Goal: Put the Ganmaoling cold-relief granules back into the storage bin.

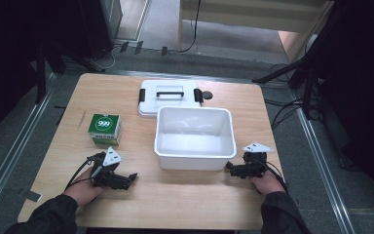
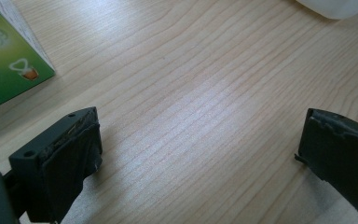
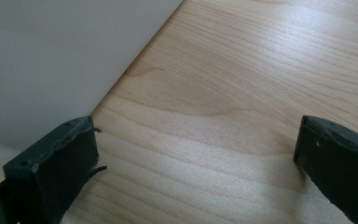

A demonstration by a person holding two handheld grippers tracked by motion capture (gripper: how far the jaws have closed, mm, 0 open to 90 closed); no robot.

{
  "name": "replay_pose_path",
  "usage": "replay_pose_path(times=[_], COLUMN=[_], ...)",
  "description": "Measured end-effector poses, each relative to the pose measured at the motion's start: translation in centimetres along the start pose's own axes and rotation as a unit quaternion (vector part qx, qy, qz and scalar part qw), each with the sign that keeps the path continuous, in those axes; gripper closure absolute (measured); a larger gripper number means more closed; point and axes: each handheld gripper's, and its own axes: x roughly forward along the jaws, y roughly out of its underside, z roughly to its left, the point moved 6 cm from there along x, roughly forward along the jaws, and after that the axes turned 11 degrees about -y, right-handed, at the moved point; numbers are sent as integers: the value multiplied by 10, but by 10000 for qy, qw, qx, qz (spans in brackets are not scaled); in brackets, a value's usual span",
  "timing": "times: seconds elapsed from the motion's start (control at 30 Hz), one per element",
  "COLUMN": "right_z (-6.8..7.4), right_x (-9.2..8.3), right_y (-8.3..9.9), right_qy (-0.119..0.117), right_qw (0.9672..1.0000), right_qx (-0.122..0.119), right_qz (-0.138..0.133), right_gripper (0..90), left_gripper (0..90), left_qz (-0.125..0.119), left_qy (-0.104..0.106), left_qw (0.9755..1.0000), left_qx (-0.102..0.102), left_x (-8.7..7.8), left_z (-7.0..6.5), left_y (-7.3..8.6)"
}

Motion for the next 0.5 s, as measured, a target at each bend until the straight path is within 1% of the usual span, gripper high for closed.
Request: replay_pose_path(times=[0.2, 0.23, 0.27, 0.3, 0.37, 0.43, 0.47, 0.5], right_z=[0, 0, 0, 0, 0, 0, 0, 0], right_x=[0, 0, 0, 0, 0, 0, 0, 0], right_y=[0, 0, 0, 0, 0, 0, 0, 0], right_qy=[0, 6, 6, 4, 2, 1, 2, 2], right_qw=[10000, 10000, 10000, 10000, 10000, 10000, 10000, 10000], right_qx=[-10, 6, 6, 10, 4, 7, 9, 4], right_qz=[4, -7, -7, -7, -4, -6, -7, -5], right_gripper=[0, 0, 0, 0, 0, 0, 0, 0], left_gripper=[0, 1, 1, 1, 1, 6, 22, 52], left_qz=[15, 72, 72, 93, 207, 348, 395, 484], left_qy=[26, 36, 36, 42, 117, 117, 81, -27], left_qw=[10000, 10000, 10000, 9999, 9996, 9991, 9990, 9986], left_qx=[23, 28, 28, -25, -180, -221, -211, -191], left_x=[0, -1, -1, -1, -3, -4, -5, -6], left_z=[0, 1, 1, 2, 4, 6, 7, 9], left_y=[0, 0, 0, 0, -2, -3, -3, -4])
